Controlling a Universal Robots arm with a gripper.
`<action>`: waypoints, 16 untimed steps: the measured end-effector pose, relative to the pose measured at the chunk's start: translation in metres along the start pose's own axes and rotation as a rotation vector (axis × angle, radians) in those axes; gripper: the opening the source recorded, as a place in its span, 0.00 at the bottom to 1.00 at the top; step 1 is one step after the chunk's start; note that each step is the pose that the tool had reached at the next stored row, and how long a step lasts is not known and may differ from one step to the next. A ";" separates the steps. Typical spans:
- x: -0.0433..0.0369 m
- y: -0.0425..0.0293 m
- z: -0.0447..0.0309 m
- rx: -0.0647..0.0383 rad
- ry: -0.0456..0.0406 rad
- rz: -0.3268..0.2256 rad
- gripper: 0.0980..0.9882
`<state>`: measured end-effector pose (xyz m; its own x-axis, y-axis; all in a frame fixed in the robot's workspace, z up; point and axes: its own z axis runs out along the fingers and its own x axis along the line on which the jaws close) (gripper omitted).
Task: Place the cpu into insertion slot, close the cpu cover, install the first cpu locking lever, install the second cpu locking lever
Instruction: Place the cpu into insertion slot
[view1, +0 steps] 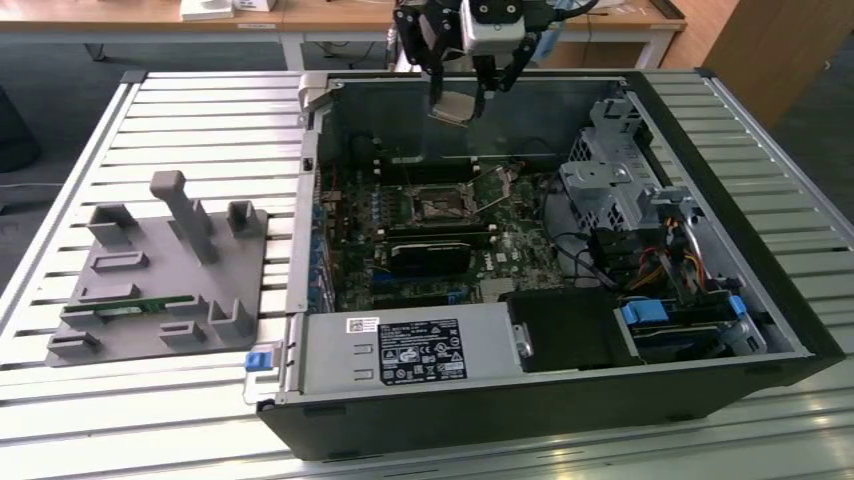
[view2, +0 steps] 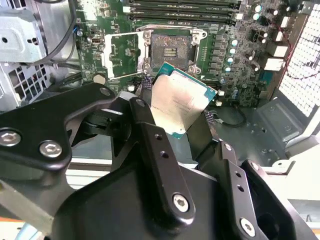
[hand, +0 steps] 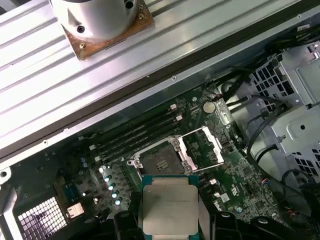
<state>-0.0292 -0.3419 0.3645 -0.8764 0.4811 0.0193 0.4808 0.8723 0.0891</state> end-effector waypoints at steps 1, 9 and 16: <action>0.0000 0.0000 0.0001 0.000 -0.0006 0.006 0.49; 0.0000 0.0000 0.0004 -0.001 -0.0050 0.056 0.49; 0.0000 -0.0001 0.0006 -0.002 -0.0088 0.098 0.49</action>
<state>-0.0292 -0.3418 0.3639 -0.8249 0.5649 0.0193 0.5642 0.8208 0.0892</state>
